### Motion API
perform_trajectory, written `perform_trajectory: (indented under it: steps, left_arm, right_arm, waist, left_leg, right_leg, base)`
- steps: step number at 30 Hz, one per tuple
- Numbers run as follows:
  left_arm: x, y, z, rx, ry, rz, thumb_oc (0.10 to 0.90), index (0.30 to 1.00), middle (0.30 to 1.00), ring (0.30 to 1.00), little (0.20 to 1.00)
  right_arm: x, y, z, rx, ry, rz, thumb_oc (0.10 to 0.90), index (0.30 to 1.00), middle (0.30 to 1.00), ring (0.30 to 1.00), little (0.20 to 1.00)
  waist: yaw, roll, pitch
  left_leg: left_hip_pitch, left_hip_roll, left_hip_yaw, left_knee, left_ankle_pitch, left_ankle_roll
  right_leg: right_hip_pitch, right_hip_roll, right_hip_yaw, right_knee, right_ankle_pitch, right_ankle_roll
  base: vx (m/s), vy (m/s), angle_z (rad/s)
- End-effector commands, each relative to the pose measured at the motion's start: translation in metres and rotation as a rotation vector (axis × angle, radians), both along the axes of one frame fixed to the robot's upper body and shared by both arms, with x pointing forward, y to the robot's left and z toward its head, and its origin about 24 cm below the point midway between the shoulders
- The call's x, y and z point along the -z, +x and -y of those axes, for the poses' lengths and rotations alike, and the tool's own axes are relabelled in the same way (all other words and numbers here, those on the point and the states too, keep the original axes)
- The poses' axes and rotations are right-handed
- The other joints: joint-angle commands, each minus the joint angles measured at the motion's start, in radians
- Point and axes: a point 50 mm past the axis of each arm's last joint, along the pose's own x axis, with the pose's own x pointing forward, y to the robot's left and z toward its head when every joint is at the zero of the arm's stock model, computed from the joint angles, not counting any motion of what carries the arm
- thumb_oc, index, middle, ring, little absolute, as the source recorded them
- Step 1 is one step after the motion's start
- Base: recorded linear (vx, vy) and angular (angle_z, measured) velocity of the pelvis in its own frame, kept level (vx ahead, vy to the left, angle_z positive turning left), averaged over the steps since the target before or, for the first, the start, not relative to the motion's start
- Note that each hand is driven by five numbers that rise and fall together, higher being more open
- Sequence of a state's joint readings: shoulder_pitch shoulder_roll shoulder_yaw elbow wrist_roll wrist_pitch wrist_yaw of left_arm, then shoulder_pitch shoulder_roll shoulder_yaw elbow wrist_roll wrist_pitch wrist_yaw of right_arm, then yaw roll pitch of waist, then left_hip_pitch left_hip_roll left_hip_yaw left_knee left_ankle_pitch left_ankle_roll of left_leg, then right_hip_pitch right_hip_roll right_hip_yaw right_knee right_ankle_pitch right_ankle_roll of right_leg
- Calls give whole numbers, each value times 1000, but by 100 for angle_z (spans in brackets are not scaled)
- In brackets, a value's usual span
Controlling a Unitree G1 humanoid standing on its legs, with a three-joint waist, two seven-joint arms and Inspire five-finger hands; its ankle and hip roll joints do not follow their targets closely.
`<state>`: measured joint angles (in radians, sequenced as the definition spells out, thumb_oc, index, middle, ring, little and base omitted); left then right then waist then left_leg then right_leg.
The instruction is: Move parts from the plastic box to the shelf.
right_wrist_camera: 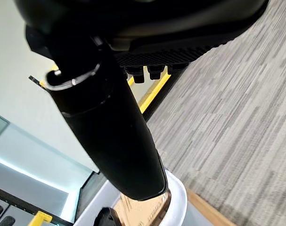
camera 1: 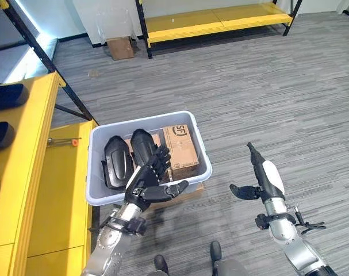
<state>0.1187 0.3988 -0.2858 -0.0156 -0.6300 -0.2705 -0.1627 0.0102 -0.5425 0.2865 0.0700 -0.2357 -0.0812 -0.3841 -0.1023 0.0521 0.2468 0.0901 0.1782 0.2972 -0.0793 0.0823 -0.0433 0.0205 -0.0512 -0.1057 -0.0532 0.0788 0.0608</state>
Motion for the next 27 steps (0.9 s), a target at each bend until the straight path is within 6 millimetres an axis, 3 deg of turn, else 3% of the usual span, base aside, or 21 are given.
perform_trajectory:
  steps: [1, 11, 12, 17, 23, 27]
  left_arm:
    - [-46, 13, 2, 18, -57, 257, 900, 1000, 1000, 1000, 1000]
    - [-44, 12, 2, -10, -72, 238, 900, 1000, 1000, 1000, 1000]
    - [12, 32, -28, -152, 168, 30, 900, 1000, 1000, 1000, 1000]
    - [9, 28, -28, -145, 136, 30, 900, 1000, 1000, 1000, 1000]
    - [14, 26, -24, -124, 147, 1, 900, 1000, 1000, 1000, 1000]
    - [15, 23, -39, -196, 92, -26, 900, 1000, 1000, 1000, 1000]
  right_arm:
    - [-47, 18, -16, -84, 45, 259, 900, 1000, 1000, 1000, 1000]
    - [-43, 17, -16, -136, 96, 201, 900, 1000, 1000, 1000, 1000]
    - [-10, 23, 10, -60, 368, -11, 900, 1000, 1000, 1000, 1000]
    - [-2, 19, 9, -50, 338, -36, 900, 1000, 1000, 1000, 1000]
    - [1, 20, 2, -38, 268, -29, 900, 1000, 1000, 1000, 1000]
    - [5, 18, 4, -21, 245, -36, 900, 1000, 1000, 1000, 1000]
  waist:
    - [24, -62, -43]
    - [30, -55, -44]
    - [87, -99, -49]
    - [90, -82, -60]
    - [89, -81, -75]
    - [95, -78, -81]
  left_leg:
    - [-10, -54, -32, 65, -97, 13]
    - [-17, -27, -18, 111, -99, -4]
    - [-39, 32, -32, 107, -55, -27]
    - [-12, 34, -49, 61, -31, -38]
    - [3, 20, -56, 71, -49, -29]
    - [4, 2, -70, 76, -59, -16]
  right_leg:
    - [-45, -87, -72, 102, -45, 38]
    - [-11, -100, -114, 124, -79, 13]
    - [16, -137, -192, 115, -58, 47]
    - [52, -137, -206, 114, -75, 42]
    - [69, -134, -184, 129, -96, 38]
    - [73, -131, -170, 152, -113, 35]
  base:
    - [63, -112, -5]
    - [86, -52, 11]
    - [49, -1, 8]
    - [68, 4, 26]
    - [58, -20, 11]
    - [49, -61, 0]
